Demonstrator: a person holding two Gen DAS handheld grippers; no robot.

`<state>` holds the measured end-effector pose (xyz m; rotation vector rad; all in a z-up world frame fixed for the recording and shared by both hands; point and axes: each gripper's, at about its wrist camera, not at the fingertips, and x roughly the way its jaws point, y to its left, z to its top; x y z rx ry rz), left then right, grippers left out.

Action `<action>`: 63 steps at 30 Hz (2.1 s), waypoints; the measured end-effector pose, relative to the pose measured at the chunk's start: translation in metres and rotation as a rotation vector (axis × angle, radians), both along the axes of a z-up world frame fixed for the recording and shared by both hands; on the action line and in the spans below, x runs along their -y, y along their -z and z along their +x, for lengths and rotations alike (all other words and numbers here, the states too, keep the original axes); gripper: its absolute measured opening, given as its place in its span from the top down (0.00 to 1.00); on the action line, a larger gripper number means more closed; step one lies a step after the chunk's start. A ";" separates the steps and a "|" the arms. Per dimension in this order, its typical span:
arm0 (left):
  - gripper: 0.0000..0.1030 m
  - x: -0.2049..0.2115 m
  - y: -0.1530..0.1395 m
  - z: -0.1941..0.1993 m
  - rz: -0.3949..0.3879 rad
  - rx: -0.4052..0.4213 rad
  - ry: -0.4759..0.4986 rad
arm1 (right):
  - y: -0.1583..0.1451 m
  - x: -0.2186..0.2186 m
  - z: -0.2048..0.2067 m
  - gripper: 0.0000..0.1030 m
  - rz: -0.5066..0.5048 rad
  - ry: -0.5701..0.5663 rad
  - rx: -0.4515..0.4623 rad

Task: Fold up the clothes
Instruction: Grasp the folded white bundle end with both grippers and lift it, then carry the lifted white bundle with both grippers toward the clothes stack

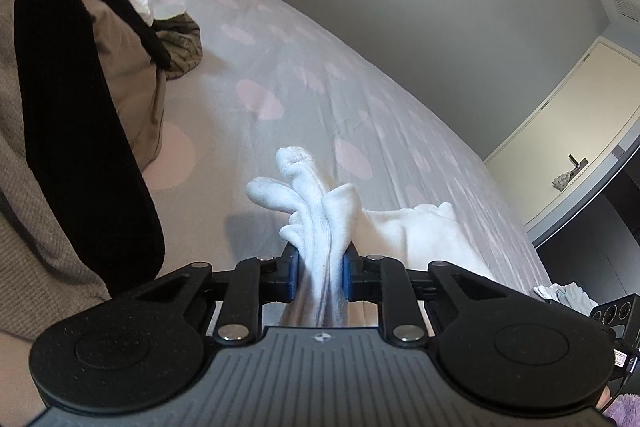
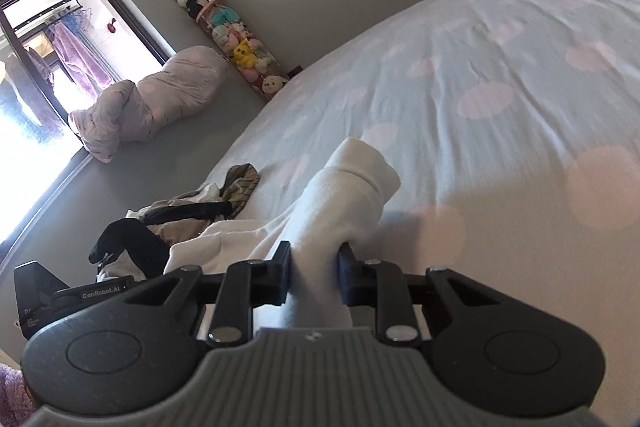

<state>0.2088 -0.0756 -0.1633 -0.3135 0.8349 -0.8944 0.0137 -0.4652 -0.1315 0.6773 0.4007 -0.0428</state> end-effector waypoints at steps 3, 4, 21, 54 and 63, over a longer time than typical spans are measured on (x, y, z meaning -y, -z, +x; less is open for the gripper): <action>0.83 -0.008 -0.025 -0.017 -0.030 0.072 0.010 | -0.019 -0.003 -0.017 0.75 -0.027 0.014 0.036; 0.83 -0.007 -0.033 -0.023 -0.042 0.097 0.015 | -0.026 -0.003 -0.024 0.75 -0.027 0.023 0.049; 0.83 0.223 -0.162 -0.156 -0.252 0.238 0.331 | -0.166 0.117 -0.231 0.75 -0.187 0.278 0.241; 0.83 0.596 -0.095 -0.338 -0.125 0.102 0.947 | -0.201 0.441 -0.466 0.75 -0.363 0.515 -0.226; 0.83 0.637 -0.036 -0.296 -0.005 -0.019 0.927 | -0.145 0.500 -0.410 0.75 -0.257 0.442 -0.384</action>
